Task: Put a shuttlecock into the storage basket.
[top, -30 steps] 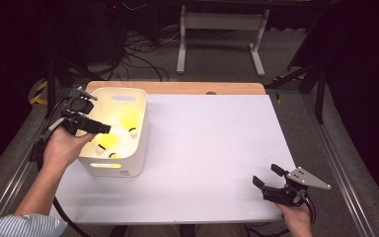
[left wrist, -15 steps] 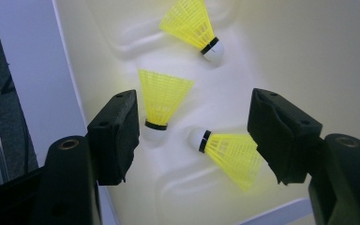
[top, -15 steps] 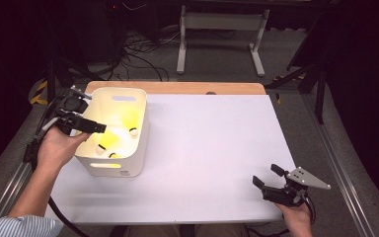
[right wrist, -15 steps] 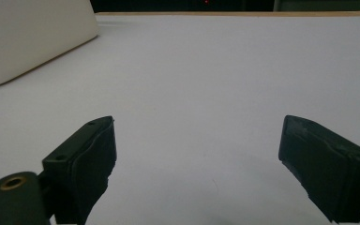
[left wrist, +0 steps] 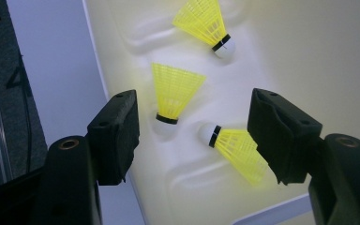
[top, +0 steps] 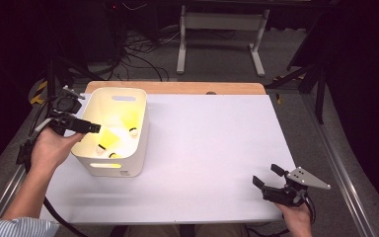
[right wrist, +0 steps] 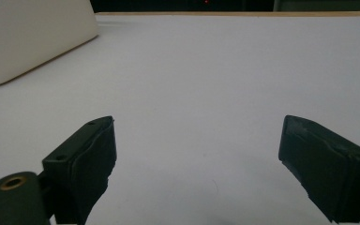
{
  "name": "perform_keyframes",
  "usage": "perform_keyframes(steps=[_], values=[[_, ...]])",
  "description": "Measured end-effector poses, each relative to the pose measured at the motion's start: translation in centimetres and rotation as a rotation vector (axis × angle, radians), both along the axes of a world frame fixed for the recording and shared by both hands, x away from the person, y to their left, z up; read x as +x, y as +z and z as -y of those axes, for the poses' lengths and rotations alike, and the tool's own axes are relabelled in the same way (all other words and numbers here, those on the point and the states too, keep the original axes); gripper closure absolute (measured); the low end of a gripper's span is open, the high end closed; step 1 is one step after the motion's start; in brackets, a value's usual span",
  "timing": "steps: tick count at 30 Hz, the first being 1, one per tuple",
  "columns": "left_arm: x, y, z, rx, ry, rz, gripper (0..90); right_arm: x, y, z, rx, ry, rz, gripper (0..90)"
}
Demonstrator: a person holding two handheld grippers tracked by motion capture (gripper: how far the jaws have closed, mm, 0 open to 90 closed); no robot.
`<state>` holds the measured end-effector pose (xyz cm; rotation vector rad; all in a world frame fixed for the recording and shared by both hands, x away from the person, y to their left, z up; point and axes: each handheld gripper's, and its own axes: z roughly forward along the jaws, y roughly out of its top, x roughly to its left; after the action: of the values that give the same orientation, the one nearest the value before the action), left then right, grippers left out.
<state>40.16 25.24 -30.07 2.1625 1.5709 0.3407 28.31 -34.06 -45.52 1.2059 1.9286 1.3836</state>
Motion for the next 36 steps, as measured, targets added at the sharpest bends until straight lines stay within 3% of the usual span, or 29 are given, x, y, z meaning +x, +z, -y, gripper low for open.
perform_keyframes(steps=[8, 11, 18, 36], values=[[-0.2, 0.1, -0.9, -0.006, 0.024, 0.000, 35.5, 0.0, 0.0, 0.0, -0.001, 0.000, 0.000, 12.2], [-0.3, 0.0, -1.1, 0.023, 0.042, 0.002, 35.7, 0.0, 0.0, 0.0, -0.002, 0.001, 0.000, 12.2], [-0.5, 0.0, -2.0, 0.023, 0.062, 0.007, 35.7, 0.0, 0.0, 0.0, -0.002, 0.001, -0.001, 12.2], [-1.1, -0.2, -3.8, 0.003, 0.102, 0.013, 36.1, 0.0, 0.0, -0.1, -0.002, 0.002, -0.001, 12.2]])
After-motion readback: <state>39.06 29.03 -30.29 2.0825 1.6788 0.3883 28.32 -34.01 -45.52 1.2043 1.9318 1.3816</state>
